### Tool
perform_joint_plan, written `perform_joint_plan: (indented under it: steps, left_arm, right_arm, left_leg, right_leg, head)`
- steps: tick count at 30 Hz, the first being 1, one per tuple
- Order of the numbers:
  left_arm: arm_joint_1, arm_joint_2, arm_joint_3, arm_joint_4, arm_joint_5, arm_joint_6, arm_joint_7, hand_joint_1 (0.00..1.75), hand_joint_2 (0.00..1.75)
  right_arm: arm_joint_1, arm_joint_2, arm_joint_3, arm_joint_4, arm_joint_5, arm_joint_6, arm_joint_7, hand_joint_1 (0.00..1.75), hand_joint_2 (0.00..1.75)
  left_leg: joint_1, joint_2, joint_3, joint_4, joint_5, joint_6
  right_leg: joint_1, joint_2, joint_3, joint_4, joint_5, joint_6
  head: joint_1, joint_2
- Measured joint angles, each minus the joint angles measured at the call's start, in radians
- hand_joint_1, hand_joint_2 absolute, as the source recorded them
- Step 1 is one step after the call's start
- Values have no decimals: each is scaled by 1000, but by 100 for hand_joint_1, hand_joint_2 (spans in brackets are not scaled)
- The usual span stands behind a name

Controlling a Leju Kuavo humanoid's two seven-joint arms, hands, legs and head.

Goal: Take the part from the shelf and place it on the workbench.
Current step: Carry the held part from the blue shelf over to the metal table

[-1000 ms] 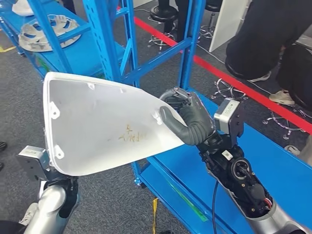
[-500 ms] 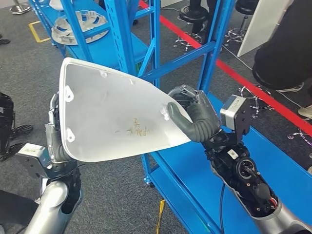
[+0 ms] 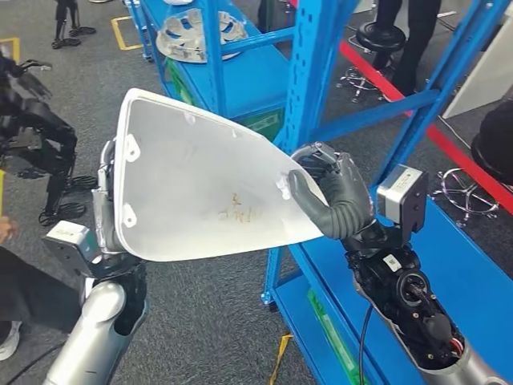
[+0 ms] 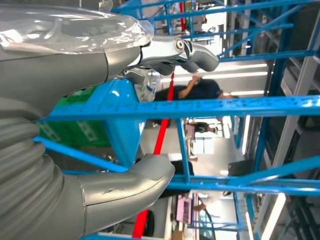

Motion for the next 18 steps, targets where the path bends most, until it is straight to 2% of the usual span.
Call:
perform_joint_plan:
  steps: [1, 2, 3, 4, 5, 7, 8, 9, 11, 12, 13, 15, 16, 17, 18]
  left_arm:
    - [-2, -3, -5, 11, 1, -1, -1, 0, 175]
    - [-3, -5, -9, 22, 2, -2, -3, 0, 175]
    - [-4, -6, -13, 30, 4, -2, -5, 0, 175]
    - [-5, -8, -16, 37, 7, -3, -7, 0, 175]
    - [-7, -10, -17, 42, 10, -3, -10, 0, 175]
    - [-13, -12, -18, 51, 21, -4, -15, 0, 175]
    - [-15, -13, -19, 56, 26, -5, -17, 0, 175]
    - [-16, -13, -19, 61, 31, -5, -18, 0, 175]
    - [-15, -10, -19, 67, 37, 4, -20, 0, 175]
    - [-14, -7, -19, 68, 40, 14, -20, 0, 175]
    - [-14, -3, -19, 67, 43, 27, -18, 0, 175]
    - [-8, 9, -19, 64, 49, 53, -7, 0, 175]
    - [0, 17, -19, 60, 50, 66, 1, 0, 175]
    - [12, 27, -19, 55, 50, 78, 10, 0, 175]
    - [25, 36, -19, 49, 48, 87, 19, 0, 175]
  right_arm:
    - [6, -2, -4, -2, 1, -1, 0, 175, 175]
    - [13, -4, -7, -2, 2, -1, 1, 175, 175]
    - [19, -5, -9, -2, 4, -1, 1, 175, 175]
    - [22, -6, -10, -3, 6, -1, 1, 175, 175]
    - [23, -6, -12, -4, 8, -1, 2, 175, 175]
    - [23, -6, -15, -5, 11, -1, 2, 175, 175]
    - [23, -6, -16, -6, 11, 0, 1, 175, 175]
    - [23, -7, -17, -6, 12, 0, 1, 175, 175]
    - [22, -7, -17, -7, 13, 4, 0, 175, 175]
    - [20, -7, -15, -7, 13, 8, -2, 175, 175]
    - [17, -6, -13, -7, 11, 14, -4, 175, 175]
    - [3, -6, -6, -1, 5, 28, -10, 175, 175]
    - [-7, -5, 0, 5, -1, 35, -14, 175, 175]
    - [-18, -4, 7, 13, -7, 41, -17, 175, 175]
    - [-27, -2, 15, 22, -15, 46, -19, 175, 175]
  left_leg:
    - [-2, -13, 0, 0, 0, 2]
    - [-4, -27, 1, 1, -1, 3]
    - [-6, -41, 1, 1, -1, 3]
    - [-7, -56, 2, 2, -2, 3]
    - [-7, -70, 4, 3, -3, 3]
    - [-7, -95, 3, 6, -4, -1]
    - [-5, -107, -2, 8, -3, -6]
    - [-2, -118, -8, 9, -1, -11]
    - [2, -140, -15, 8, 5, -23]
    - [-1, -128, -18, 12, 1, -28]
    - [-5, -102, -28, 33, -12, -32]
    - [-9, -34, -83, 144, -68, -39]
    - [-7, -17, -124, 221, -99, -42]
    - [-5, -11, -159, 285, -120, -45]
    - [-4, -9, -179, 319, -125, -47]
  right_leg:
    - [1, 9, -40, 72, -24, 0]
    - [2, 14, -70, 120, -31, -1]
    - [3, 17, -82, 128, -18, -4]
    - [3, 21, -74, 94, 14, -8]
    - [2, 32, -49, 26, 59, -12]
    - [-1, 86, 10, -108, 119, -21]
    - [-2, 107, 28, -145, 129, -24]
    - [-1, 118, 36, -158, 127, -26]
    - [0, 98, 42, -165, 128, -30]
    - [-2, 84, 47, -171, 131, -34]
    - [-3, 67, 52, -177, 133, -39]
    - [-1, 34, 58, -185, 135, -49]
    - [1, 18, 58, -185, 134, -52]
    - [2, 3, 58, -185, 133, -53]
    - [2, -12, 58, -185, 132, -54]
  head:
    - [8, 0]
    - [13, 0]
    - [17, 0]
    - [21, 0]
    - [23, 0]
    - [24, 0]
    - [24, 0]
    - [24, 0]
    - [27, 0]
    - [25, 0]
    - [19, 0]
    - [6, 0]
    - [0, 0]
    - [-4, 0]
    - [-9, 0]
